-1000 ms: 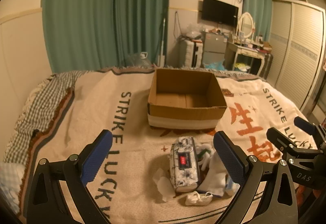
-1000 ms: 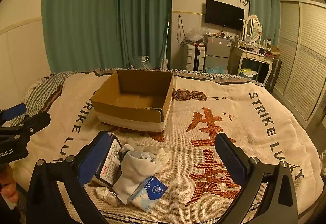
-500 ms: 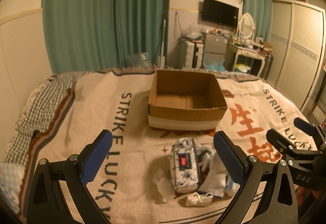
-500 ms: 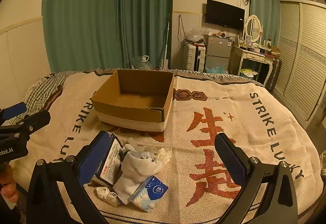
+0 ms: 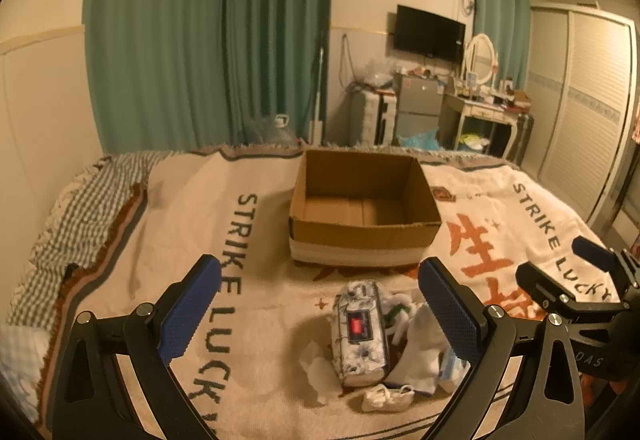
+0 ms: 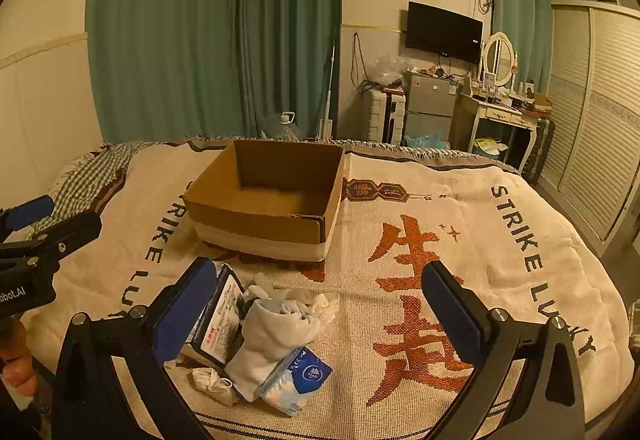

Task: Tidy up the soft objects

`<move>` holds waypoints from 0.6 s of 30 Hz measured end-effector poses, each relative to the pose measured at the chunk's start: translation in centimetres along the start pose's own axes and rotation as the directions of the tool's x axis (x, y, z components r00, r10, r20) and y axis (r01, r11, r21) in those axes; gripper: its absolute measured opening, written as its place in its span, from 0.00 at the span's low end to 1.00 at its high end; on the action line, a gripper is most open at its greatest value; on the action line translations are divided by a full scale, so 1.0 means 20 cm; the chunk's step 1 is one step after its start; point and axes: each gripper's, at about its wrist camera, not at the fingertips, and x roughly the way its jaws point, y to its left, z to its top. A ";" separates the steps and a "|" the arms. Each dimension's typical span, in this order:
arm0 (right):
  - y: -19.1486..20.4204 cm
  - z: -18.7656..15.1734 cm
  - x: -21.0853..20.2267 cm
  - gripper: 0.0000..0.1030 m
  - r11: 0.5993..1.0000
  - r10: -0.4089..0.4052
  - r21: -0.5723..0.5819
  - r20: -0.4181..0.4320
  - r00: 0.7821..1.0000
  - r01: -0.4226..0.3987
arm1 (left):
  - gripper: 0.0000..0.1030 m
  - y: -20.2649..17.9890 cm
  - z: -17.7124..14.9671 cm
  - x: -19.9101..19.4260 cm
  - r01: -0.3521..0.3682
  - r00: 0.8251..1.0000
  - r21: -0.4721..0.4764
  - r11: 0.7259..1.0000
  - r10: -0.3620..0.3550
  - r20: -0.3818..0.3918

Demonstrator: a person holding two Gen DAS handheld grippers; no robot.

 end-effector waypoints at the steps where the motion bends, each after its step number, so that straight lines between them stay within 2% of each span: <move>1: 0.00 0.00 0.00 1.00 1.000 0.000 -0.002 0.000 1.000 0.000 | 0.98 0.00 0.00 0.00 0.002 1.000 -0.005 1.000 -0.002 0.002; 3: 0.00 0.00 0.00 1.00 1.000 -0.001 -0.004 -0.005 1.000 0.001 | 0.98 0.01 0.00 0.02 0.008 1.000 -0.020 1.000 -0.008 0.006; 7: -0.01 -0.03 0.04 1.00 1.000 0.008 -0.008 -0.033 0.999 -0.009 | 0.97 -0.01 -0.03 0.09 -0.022 0.998 -0.002 1.000 0.022 -0.055; 10: 0.00 -0.07 0.13 0.98 0.999 0.028 -0.017 -0.090 0.996 -0.029 | 0.97 -0.01 -0.07 0.13 0.019 0.998 -0.035 0.999 -0.021 -0.053; 13: 0.02 -0.13 0.24 0.93 0.997 0.065 -0.017 -0.173 0.983 -0.069 | 0.97 -0.01 -0.10 0.19 0.021 0.997 -0.025 0.999 -0.022 -0.072; 18: 0.07 -0.23 0.42 0.92 0.991 0.127 -0.001 -0.264 0.956 -0.132 | 0.97 -0.04 -0.17 0.29 -0.010 0.993 0.026 1.000 0.013 -0.120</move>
